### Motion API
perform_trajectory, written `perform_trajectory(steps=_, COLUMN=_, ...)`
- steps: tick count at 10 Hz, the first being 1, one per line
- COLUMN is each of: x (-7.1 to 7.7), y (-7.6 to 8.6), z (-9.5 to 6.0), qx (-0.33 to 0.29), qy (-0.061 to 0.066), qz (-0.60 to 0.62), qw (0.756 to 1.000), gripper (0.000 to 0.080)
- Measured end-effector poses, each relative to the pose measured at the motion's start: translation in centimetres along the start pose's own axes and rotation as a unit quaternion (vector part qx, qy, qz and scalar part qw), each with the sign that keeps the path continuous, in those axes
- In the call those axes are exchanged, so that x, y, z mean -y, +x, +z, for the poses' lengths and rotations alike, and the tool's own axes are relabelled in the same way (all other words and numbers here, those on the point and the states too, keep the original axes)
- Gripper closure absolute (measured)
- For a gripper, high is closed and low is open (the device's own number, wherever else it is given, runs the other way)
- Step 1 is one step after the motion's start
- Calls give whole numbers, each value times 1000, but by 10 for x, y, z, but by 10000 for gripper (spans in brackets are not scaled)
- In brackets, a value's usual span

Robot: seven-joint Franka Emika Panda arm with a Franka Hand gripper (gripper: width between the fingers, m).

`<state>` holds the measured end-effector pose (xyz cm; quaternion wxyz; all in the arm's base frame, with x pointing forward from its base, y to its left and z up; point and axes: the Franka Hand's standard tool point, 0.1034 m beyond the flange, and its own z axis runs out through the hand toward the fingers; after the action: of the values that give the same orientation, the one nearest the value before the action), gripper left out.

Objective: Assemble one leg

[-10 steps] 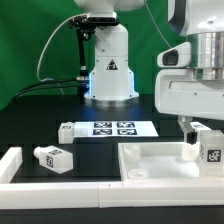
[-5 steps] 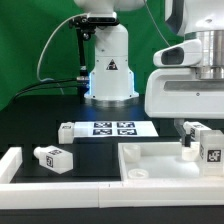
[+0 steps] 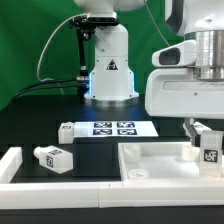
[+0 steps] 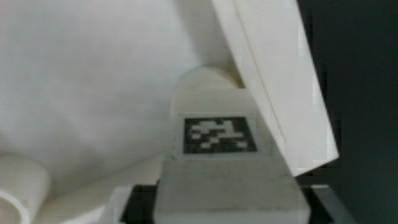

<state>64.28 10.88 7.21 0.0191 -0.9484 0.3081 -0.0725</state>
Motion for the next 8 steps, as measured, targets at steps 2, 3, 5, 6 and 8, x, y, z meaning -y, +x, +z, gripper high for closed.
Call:
perform_trajectory(steps=2, x=-2, y=1, z=0, qx=4, qy=-13, qz=128, qw=992, gripper=515)
perform_trajectory(steps=3, x=-4, y=2, z=0, qx=11, qy=-15, qz=191, qw=981, gripper=515)
perform_trajectory(steps=5, x=-5, y=2, z=0, qx=21, qy=-18, qz=318, qw=948, gripper=514)
perform_trajectory(steps=6, x=-4, y=0, z=0, qx=22, qy=-19, qz=383, qw=923, gripper=514)
perform_trajectory(steps=8, x=2, y=-5, z=0, qx=18, qy=-19, qz=495, qw=869, gripper=514)
